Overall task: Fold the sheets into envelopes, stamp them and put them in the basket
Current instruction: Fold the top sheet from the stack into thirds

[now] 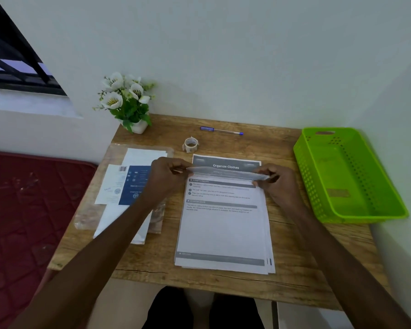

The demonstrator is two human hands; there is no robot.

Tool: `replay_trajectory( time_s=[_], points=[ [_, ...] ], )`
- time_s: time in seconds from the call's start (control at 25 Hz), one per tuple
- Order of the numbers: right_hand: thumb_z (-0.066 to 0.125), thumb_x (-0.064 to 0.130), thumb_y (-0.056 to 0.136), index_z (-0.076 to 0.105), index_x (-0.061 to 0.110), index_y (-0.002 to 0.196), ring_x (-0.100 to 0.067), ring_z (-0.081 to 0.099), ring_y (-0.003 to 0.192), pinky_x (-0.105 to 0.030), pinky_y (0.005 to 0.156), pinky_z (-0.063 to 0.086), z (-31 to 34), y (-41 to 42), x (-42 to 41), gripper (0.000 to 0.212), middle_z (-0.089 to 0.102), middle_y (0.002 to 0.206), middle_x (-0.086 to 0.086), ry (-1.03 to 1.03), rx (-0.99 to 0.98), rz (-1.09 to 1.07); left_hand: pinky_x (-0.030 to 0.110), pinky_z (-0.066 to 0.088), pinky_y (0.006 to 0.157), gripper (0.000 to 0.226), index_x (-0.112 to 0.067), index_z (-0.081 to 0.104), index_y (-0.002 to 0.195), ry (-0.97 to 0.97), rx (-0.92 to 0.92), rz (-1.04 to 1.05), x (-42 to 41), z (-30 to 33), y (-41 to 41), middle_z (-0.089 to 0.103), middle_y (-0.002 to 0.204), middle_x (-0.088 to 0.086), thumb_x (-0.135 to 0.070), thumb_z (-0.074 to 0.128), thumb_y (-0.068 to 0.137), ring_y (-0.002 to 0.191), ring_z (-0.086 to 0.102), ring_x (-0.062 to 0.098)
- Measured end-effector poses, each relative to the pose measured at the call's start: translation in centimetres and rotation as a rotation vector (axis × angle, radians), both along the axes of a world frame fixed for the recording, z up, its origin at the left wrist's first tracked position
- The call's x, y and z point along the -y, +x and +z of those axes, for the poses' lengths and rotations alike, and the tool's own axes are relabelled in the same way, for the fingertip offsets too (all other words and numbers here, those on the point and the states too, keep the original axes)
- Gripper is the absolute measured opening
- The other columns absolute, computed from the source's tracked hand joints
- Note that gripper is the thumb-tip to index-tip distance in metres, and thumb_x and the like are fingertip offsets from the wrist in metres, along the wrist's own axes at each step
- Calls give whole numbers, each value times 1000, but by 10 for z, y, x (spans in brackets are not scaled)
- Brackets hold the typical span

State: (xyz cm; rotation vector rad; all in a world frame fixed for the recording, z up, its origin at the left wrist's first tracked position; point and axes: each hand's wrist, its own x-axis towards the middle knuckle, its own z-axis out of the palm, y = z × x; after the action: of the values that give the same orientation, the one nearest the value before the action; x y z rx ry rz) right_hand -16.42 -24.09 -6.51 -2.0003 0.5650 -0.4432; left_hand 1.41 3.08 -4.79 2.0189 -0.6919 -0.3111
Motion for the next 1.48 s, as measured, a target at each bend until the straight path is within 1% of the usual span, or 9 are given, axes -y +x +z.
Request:
replay_trajectory(
  time_s=[0.24,0.4,0.6,0.76,0.96,1.08,1.2,1.32,1.48],
  points=[
    [74,-23,59,83,12,90,-30,65,85,-39,70,52,-20,-9,-1,47,73,91,-7,-378,58,138,25,58,93,26,-31,78,112,184,161,-110,-16,-19,-8,74,120,-8,-16,76,90,105,71,8],
    [74,-2,65,82,17,102,-28,66,99,-40,78,53,-24,-18,-5,41,74,104,-2,-651,18,194,16,46,90,32,-35,73,122,293,405,-188,-23,-26,-9,72,126,-7,-21,72,93,111,67,13],
    [58,6,61,81,15,107,-33,67,108,-45,81,57,-21,-27,-19,52,75,116,-1,-916,-28,235,30,54,96,38,-34,70,129,398,587,-308,-26,-31,-9,68,132,-11,-16,67,96,115,69,17],
    [60,-13,64,76,16,118,-34,63,118,-41,97,51,-20,-27,-26,64,68,133,0,-941,-179,242,31,54,89,32,-32,70,128,403,683,-277,-18,-28,-9,72,127,-6,-28,65,96,107,70,16],
    [53,-18,79,63,7,135,-33,52,135,-41,113,37,-20,-28,-39,62,59,143,-12,-839,-133,183,30,41,103,47,-36,54,144,437,706,-321,-2,-28,-15,55,149,-11,-48,59,98,127,57,12],
    [49,12,103,47,6,149,-27,33,150,-42,122,26,-19,-29,-58,46,43,157,-10,-968,-126,263,30,18,118,58,-31,36,157,423,681,-432,-1,-31,-24,34,164,-8,-49,50,103,153,27,12],
    [21,54,103,25,13,160,-15,10,157,-30,123,8,-16,-24,-77,71,19,168,-1,-927,-250,389,29,11,123,64,-22,20,163,482,609,-532,2,-33,-28,17,170,-2,-47,39,107,158,6,12],
    [11,67,95,6,16,163,-8,-3,156,-26,123,0,-23,-21,-85,85,0,171,1,-866,-342,474,31,7,125,65,-13,10,164,593,634,-572,4,-40,-35,8,172,6,-44,30,110,158,1,16],
    [5,77,89,-9,19,162,-6,-13,154,-32,127,-3,-34,-24,-79,94,-14,170,3,-867,-499,472,28,3,124,64,-7,5,163,649,671,-576,3,-46,-38,2,171,11,-41,23,111,159,0,19]
  ],
)
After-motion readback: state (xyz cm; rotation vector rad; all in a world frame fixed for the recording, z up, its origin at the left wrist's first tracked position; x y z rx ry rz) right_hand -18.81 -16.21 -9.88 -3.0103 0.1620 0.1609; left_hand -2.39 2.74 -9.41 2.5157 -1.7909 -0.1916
